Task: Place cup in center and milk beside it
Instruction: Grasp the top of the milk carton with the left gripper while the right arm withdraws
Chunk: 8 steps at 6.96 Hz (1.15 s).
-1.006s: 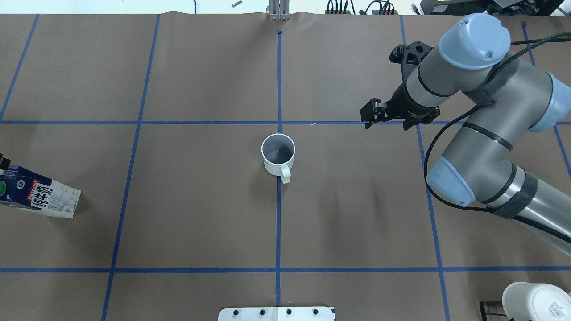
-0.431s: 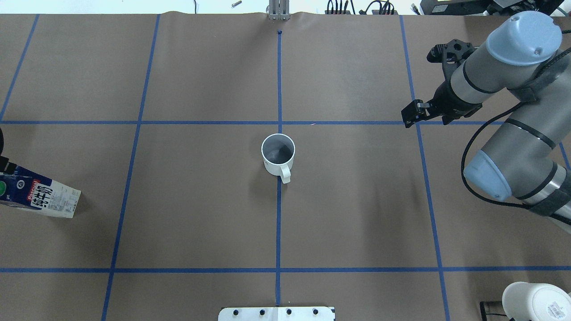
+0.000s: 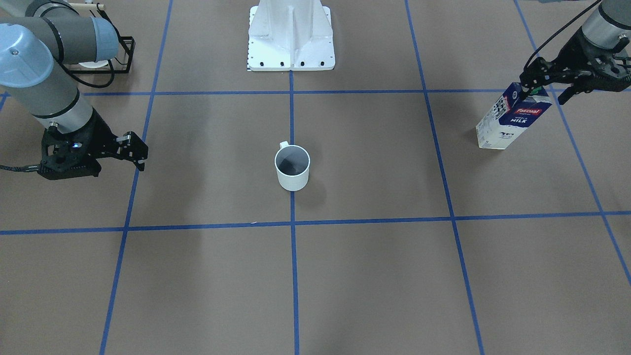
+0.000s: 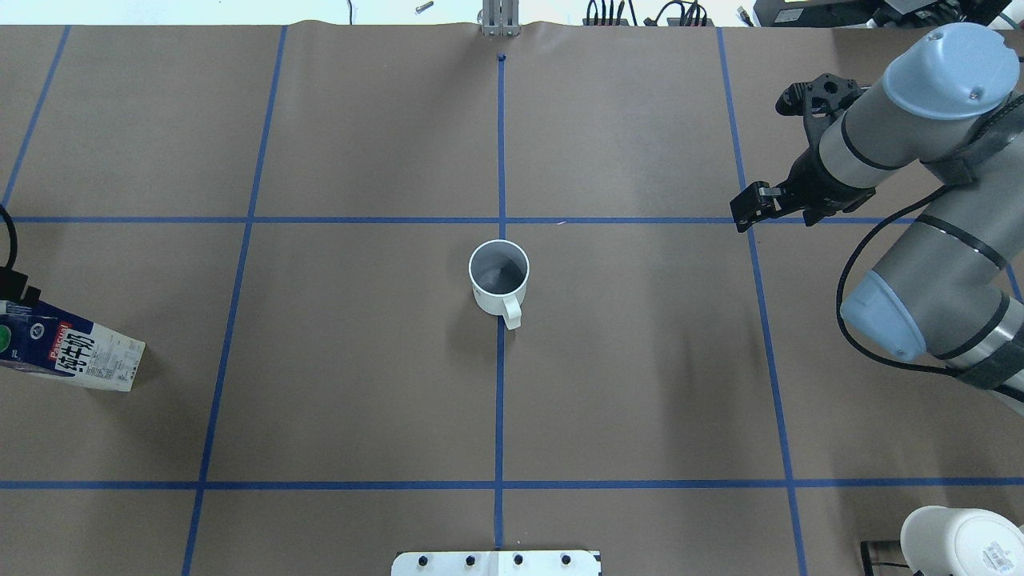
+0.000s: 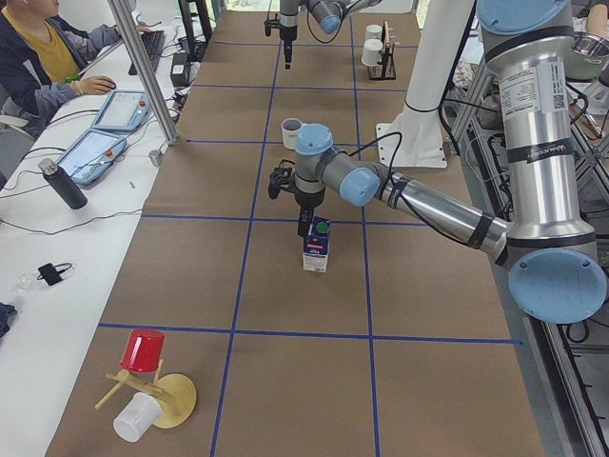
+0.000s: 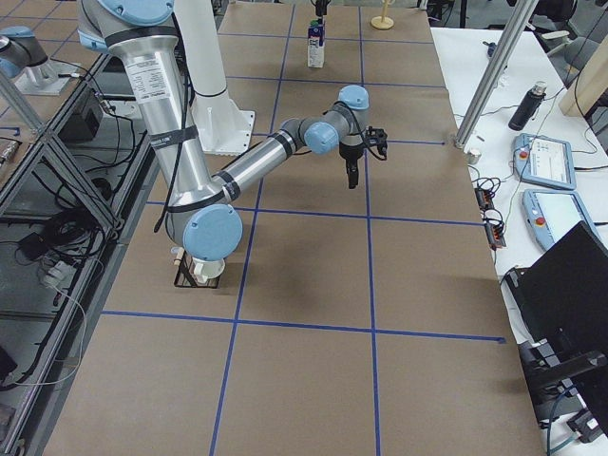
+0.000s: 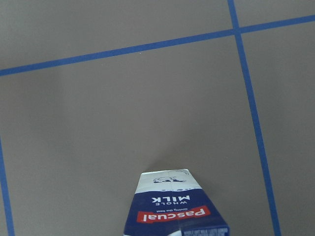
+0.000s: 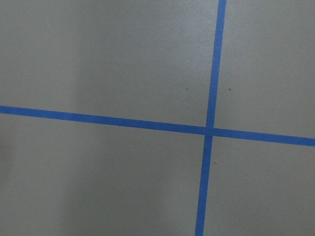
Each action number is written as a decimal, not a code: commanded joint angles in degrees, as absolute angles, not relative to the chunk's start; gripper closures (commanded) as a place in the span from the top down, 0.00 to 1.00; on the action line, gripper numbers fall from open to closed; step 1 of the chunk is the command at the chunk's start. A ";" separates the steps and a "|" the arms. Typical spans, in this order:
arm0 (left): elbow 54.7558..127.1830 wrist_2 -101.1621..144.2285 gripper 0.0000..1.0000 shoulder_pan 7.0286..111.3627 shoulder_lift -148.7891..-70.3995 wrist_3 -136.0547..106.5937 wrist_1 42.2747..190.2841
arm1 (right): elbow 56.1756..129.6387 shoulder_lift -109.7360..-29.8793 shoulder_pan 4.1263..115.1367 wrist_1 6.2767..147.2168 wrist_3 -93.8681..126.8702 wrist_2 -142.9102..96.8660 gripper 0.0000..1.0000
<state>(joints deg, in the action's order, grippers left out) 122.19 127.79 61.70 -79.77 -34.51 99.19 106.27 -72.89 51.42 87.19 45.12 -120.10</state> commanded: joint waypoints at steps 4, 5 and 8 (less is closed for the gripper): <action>121.12 129.46 0.98 61.35 -80.68 -37.27 99.14 | 106.00 -72.95 51.33 87.19 45.09 -120.06 1.00; 120.33 129.29 0.98 61.35 -80.68 -36.74 99.23 | 106.00 -72.95 51.33 87.19 45.09 -120.06 1.00; 119.36 129.37 0.98 60.56 -80.86 -36.65 99.32 | 106.00 -72.77 51.33 87.19 45.18 -120.06 1.00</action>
